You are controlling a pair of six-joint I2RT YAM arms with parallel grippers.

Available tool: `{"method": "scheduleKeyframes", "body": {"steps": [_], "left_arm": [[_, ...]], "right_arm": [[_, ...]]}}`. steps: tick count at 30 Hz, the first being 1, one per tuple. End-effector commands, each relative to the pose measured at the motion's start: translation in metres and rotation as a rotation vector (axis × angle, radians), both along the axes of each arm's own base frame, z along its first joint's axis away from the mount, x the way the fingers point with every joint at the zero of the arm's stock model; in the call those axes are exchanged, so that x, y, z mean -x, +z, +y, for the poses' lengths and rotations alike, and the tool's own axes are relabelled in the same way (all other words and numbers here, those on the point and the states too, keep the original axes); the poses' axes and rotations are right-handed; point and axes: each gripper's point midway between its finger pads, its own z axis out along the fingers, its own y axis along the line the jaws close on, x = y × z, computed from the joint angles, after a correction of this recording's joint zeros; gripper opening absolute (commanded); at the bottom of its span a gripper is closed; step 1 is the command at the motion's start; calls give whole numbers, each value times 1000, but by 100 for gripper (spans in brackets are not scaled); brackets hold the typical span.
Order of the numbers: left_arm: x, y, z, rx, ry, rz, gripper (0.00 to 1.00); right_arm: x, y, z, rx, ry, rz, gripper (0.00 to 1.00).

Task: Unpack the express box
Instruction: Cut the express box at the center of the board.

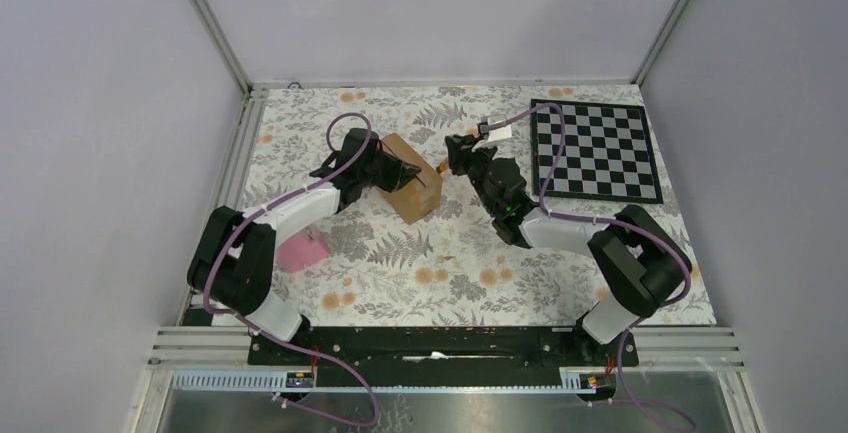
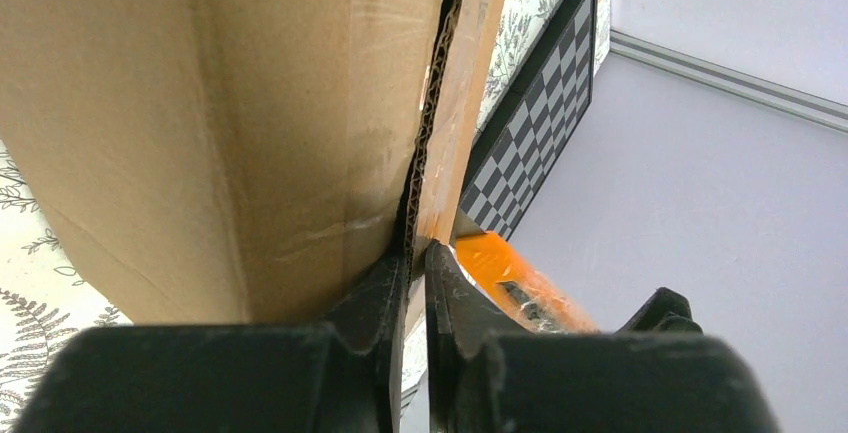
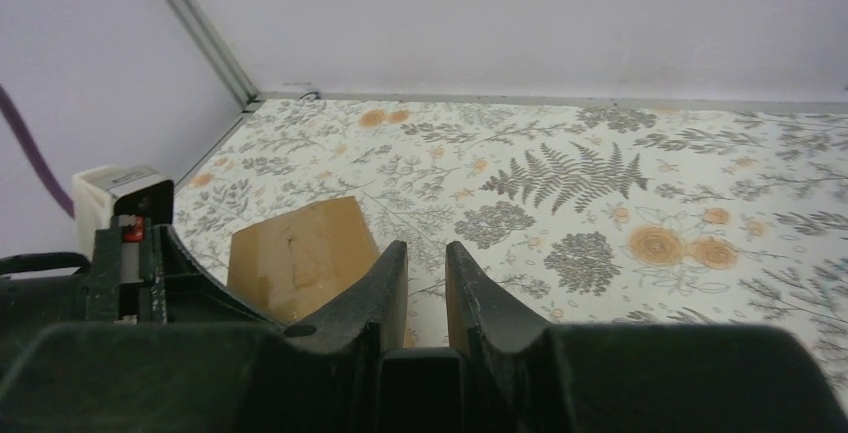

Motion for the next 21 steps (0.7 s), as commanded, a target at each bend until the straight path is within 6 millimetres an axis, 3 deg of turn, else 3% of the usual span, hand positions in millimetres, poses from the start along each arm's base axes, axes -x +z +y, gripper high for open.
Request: {"method": "scheduleKeyframes", "body": {"steps": [1, 5, 11, 16, 21], "left_arm": [[5, -3, -1, -2, 3, 40, 3], [5, -2, -1, 23, 29, 57, 1], [4, -3, -2, 84, 87, 109, 0], [3, -2, -5, 136, 121, 149, 0], [1, -3, -9, 173, 133, 168, 0]], "right_arm": [[-7, 48, -41, -92, -172, -59, 0], [0, 56, -85, -186, -305, -20, 0], [38, 56, -141, -411, -452, 28, 0], [53, 34, -142, -691, -408, 129, 0], [52, 9, -138, -874, -393, 182, 0]]}}
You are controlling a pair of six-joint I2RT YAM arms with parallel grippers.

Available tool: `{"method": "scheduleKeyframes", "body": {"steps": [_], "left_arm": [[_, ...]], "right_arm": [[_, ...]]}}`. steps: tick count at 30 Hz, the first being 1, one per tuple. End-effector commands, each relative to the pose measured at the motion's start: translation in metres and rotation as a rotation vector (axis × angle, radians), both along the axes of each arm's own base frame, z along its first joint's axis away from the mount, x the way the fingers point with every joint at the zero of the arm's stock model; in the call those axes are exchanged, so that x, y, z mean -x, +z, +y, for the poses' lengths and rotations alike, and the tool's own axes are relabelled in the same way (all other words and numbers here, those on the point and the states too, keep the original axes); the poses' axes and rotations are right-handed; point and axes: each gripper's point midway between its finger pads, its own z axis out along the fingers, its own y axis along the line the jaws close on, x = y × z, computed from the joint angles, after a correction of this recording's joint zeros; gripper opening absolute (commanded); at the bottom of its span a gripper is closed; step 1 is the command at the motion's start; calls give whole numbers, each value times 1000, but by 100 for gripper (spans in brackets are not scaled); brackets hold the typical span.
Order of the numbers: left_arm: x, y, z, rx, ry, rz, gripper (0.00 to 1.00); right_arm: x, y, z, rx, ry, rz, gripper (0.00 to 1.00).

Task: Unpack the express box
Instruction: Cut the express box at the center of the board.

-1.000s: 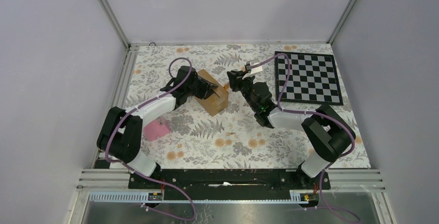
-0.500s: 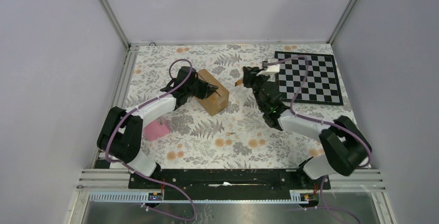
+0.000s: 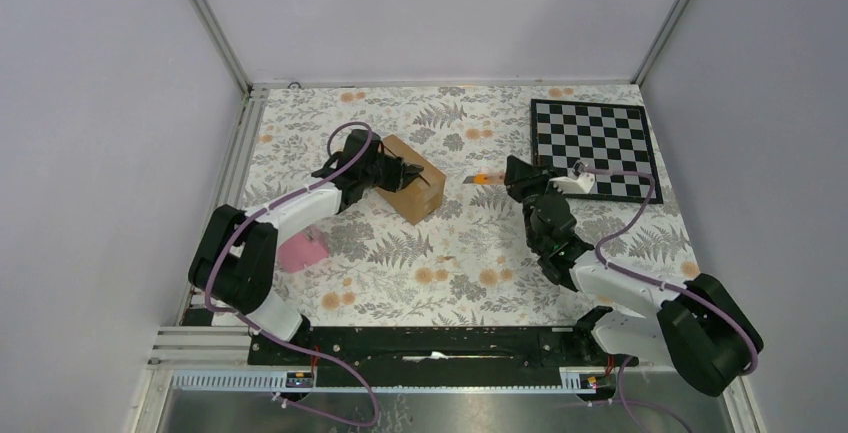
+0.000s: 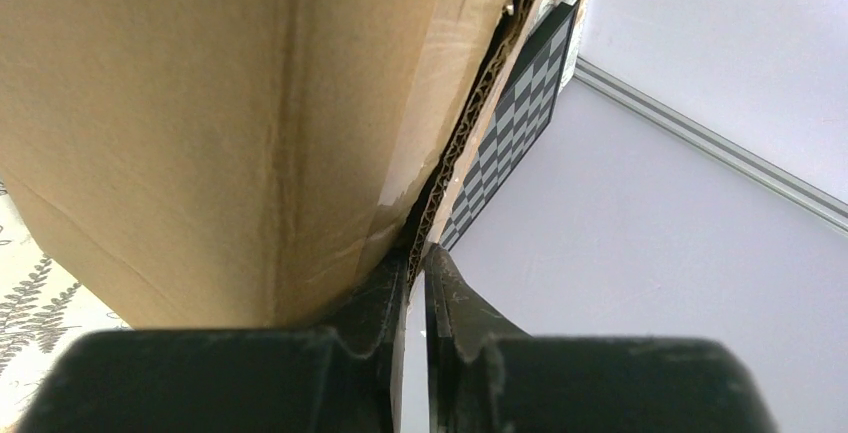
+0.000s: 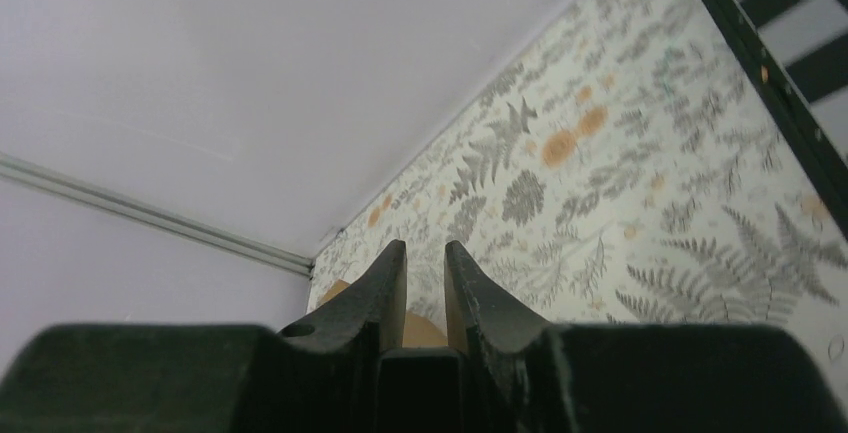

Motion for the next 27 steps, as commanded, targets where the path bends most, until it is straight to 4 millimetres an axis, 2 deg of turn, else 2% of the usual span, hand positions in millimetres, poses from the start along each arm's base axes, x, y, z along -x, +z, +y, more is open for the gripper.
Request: {"method": "scheduleKeyframes", "body": {"steps": [1, 6, 18, 27], "left_arm": [[4, -6, -5, 60, 32, 69, 0], [4, -8, -4, 61, 39, 77, 0], [7, -10, -5, 69, 38, 85, 0], [7, -11, -6, 76, 32, 90, 0]], "right_arm": [[-4, -8, -2, -295, -35, -11, 0], [-7, -19, 4, -407, -22, -10, 0], [-14, -50, 14, -519, -11, 48, 0], [-17, -59, 14, -554, -19, 68, 0]]}}
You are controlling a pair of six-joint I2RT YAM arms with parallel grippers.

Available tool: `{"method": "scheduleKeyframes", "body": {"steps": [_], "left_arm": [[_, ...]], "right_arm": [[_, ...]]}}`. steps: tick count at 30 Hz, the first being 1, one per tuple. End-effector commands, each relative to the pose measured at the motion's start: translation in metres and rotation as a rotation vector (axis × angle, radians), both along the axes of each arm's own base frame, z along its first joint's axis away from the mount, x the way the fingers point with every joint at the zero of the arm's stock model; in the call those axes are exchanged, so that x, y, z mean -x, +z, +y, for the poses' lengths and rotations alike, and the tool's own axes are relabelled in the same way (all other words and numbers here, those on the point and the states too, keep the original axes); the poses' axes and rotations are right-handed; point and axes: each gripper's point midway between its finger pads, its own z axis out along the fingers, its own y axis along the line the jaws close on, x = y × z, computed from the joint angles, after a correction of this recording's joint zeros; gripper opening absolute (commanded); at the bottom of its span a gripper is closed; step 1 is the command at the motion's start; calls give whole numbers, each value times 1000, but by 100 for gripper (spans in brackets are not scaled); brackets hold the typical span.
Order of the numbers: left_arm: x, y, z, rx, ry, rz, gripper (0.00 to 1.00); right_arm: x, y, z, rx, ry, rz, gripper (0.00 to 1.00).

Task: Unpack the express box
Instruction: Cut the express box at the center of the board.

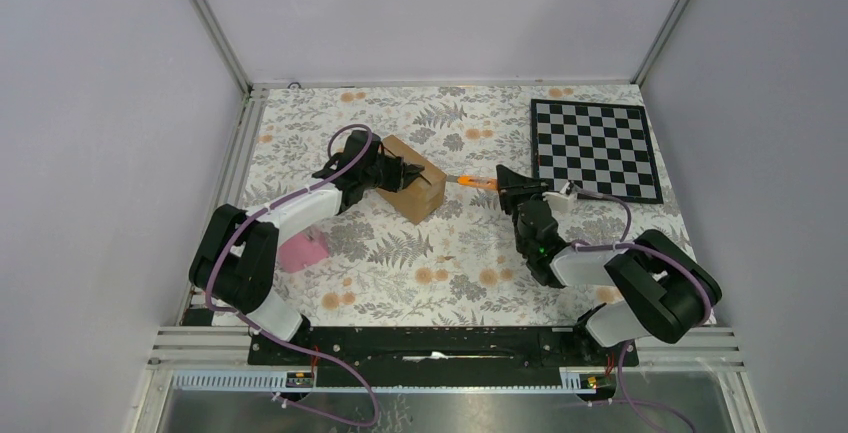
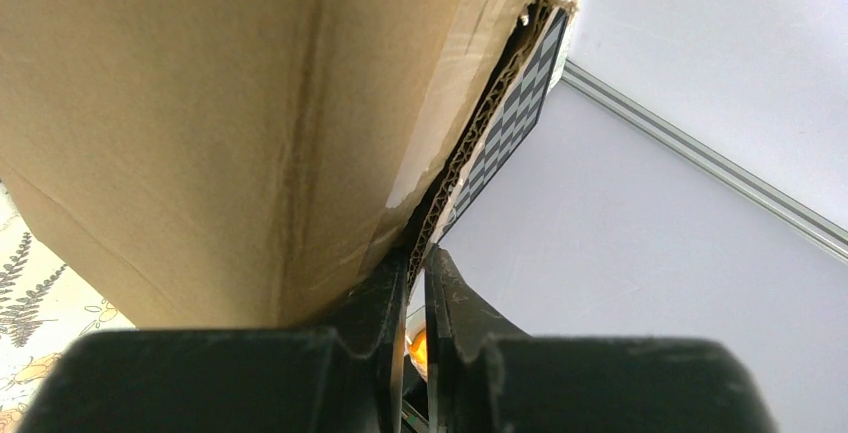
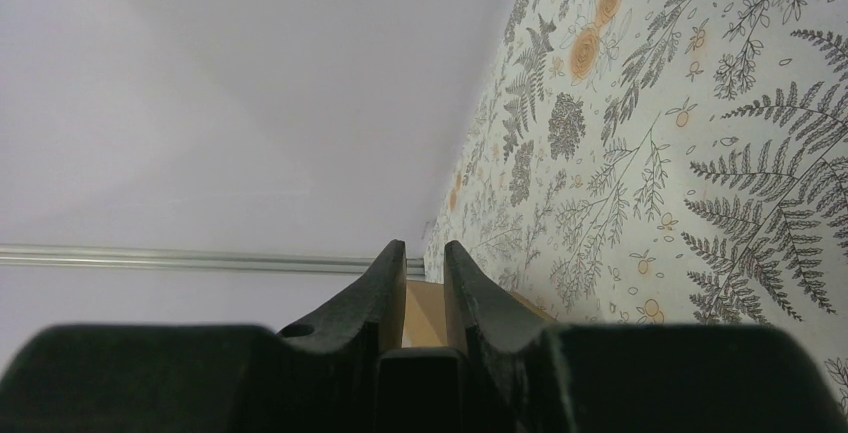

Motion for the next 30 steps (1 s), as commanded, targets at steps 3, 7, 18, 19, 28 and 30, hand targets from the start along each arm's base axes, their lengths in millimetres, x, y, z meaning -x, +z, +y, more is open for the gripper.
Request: {"method": "scheduleKeyframes", "body": {"steps": [3, 7, 18, 19, 28, 30], "left_arm": [[6, -9, -3, 35, 8, 58, 0], [6, -8, -4, 42, 8, 59, 0], [8, -11, -5, 54, 4, 68, 0], [9, -11, -5, 55, 4, 69, 0], [10, -13, -5, 57, 1, 77, 0], [11, -14, -5, 57, 1, 78, 0]], "right_arm": [[-5, 6, -6, -92, -38, -28, 0], [-5, 2, -6, -98, -40, -19, 0], [-5, -11, -7, -139, -49, 4, 0], [-5, -13, -8, -142, -52, 8, 0], [-6, -18, -9, -208, -49, 4, 0], [-5, -20, -11, -207, -54, 13, 0]]}}
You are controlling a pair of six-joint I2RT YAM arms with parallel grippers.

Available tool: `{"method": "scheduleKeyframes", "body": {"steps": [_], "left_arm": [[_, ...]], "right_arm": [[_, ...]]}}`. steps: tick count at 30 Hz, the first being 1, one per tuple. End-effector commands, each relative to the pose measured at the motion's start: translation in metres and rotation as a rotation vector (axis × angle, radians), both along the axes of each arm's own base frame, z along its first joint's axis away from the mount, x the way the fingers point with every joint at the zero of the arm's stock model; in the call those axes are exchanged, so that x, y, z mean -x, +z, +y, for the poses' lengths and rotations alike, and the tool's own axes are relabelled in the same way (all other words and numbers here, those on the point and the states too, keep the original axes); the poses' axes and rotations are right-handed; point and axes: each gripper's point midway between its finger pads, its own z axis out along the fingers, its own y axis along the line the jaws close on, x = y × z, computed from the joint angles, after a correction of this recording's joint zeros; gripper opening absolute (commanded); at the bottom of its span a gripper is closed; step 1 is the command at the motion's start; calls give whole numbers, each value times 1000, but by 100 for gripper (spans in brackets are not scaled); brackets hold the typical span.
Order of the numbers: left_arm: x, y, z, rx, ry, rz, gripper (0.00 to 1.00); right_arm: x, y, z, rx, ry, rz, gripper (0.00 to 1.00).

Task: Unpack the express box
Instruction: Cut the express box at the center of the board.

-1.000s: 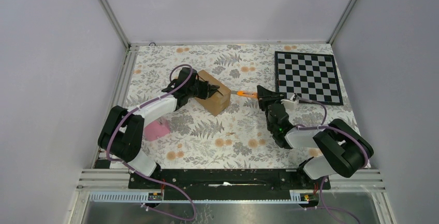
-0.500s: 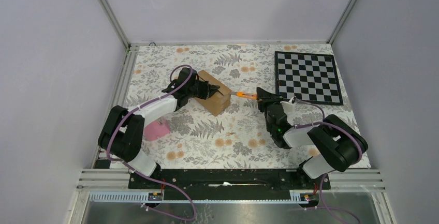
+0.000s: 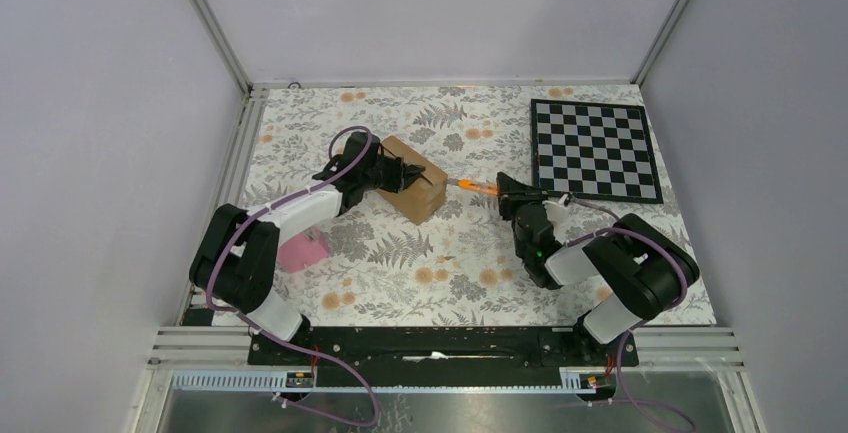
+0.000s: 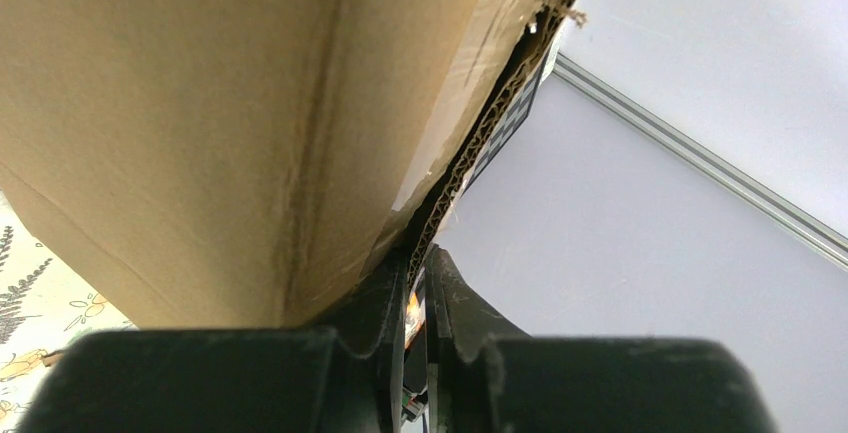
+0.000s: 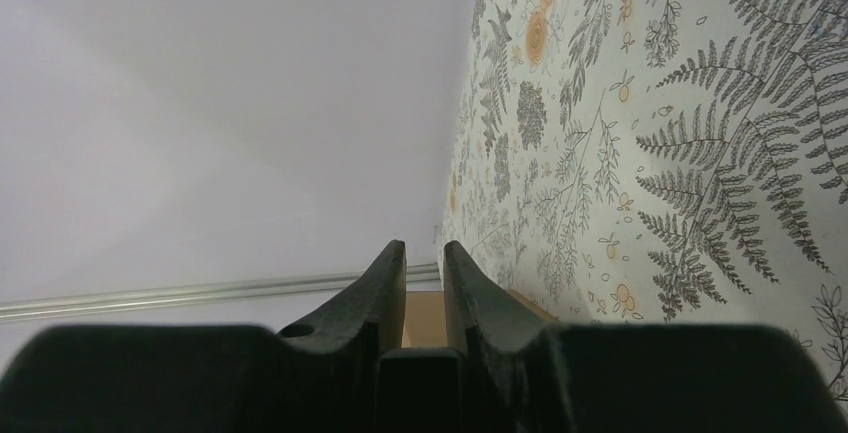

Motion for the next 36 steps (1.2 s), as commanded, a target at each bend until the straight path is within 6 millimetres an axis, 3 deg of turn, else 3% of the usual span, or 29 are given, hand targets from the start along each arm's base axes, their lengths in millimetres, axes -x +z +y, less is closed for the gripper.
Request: {"method": "scheduleKeyframes", "body": {"steps": [1, 16, 36], "left_arm": [[9, -13, -2, 22, -3, 70, 0], [10, -17, -3, 22, -7, 82, 0], [10, -13, -4, 34, -12, 68, 0]], "right_arm": [[-2, 14, -8, -69, -33, -45, 0], [-6, 13, 3, -95, 4, -49, 0], [-6, 14, 3, -143, 3, -70, 0]]}}
